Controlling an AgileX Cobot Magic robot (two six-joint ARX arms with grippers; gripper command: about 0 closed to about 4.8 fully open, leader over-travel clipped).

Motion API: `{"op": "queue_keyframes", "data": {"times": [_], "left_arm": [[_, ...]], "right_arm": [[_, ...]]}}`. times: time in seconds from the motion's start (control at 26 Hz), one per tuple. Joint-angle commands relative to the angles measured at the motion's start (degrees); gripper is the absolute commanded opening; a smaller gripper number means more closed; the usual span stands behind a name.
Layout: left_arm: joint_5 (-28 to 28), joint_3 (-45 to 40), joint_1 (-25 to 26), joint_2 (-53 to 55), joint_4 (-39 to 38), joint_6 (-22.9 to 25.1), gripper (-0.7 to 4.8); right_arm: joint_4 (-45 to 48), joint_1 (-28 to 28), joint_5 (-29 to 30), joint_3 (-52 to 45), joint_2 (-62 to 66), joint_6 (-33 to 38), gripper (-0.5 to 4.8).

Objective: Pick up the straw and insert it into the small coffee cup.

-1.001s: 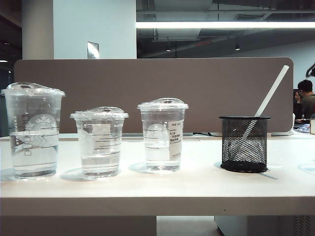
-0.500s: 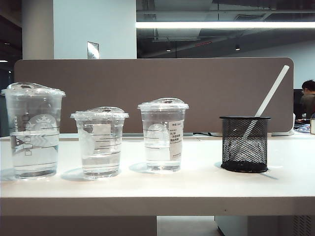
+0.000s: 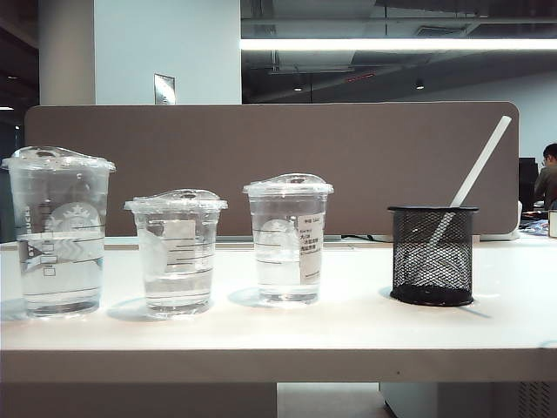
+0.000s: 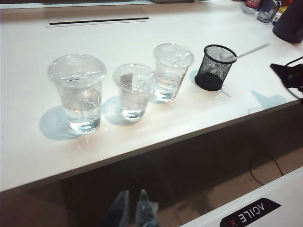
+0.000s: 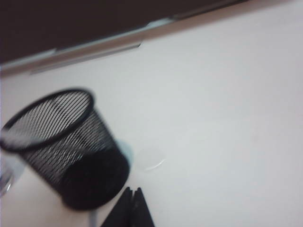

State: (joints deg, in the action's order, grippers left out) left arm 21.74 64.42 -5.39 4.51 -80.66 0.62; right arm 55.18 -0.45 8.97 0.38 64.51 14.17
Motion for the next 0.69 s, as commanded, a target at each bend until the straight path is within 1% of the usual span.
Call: {"op": "queue_keyframes", "data": {"times": [0.04, 0.12, 0.15, 0.23, 0.27, 0.31, 0.35, 0.42, 0.5, 0.69], "left_arm": [[0.15, 0.13, -0.04, 0.09, 0.94, 0.44, 0.25], [0.15, 0.13, -0.04, 0.09, 0.94, 0.44, 0.25], [0.15, 0.13, -0.04, 0.09, 0.94, 0.44, 0.25], [0.15, 0.13, -0.04, 0.09, 0.94, 0.44, 0.25], [0.13, 0.13, -0.04, 0.09, 0.92, 0.46, 0.25], [0.13, 0.13, -0.04, 0.09, 0.92, 0.46, 0.25], [0.15, 0.13, -0.04, 0.09, 0.92, 0.46, 0.25], [0.13, 0.13, -0.04, 0.09, 0.92, 0.46, 0.25], [0.15, 0.13, -0.04, 0.09, 0.85, 0.46, 0.25], [0.15, 0.13, -0.04, 0.09, 0.37, 0.46, 0.25]], "right_arm": [[-2.05, 2.38, -0.52, -0.39, -0.04, -3.98, 0.24], [-2.71, 3.87, -0.52, -0.39, -0.04, -3.98, 0.9], [-2.58, 4.87, -0.48, -0.39, -0.04, -3.98, 1.15], [-1.44, 6.23, 1.05, -0.42, -0.04, -3.96, 1.18], [0.24, 7.74, 3.13, -0.39, -0.04, -3.96, 1.49], [1.11, 8.52, 3.17, -0.39, -0.04, -3.96, 1.82], [2.1, 9.51, 3.06, -0.35, -0.04, -3.96, 2.03], [3.87, 11.47, 1.53, -0.11, -0.04, -3.96, 2.12], [4.55, 13.05, -1.55, 0.68, -0.04, -3.96, 2.12], [3.58, 13.18, -1.57, 3.32, 0.02, -3.96, 2.12]]}}
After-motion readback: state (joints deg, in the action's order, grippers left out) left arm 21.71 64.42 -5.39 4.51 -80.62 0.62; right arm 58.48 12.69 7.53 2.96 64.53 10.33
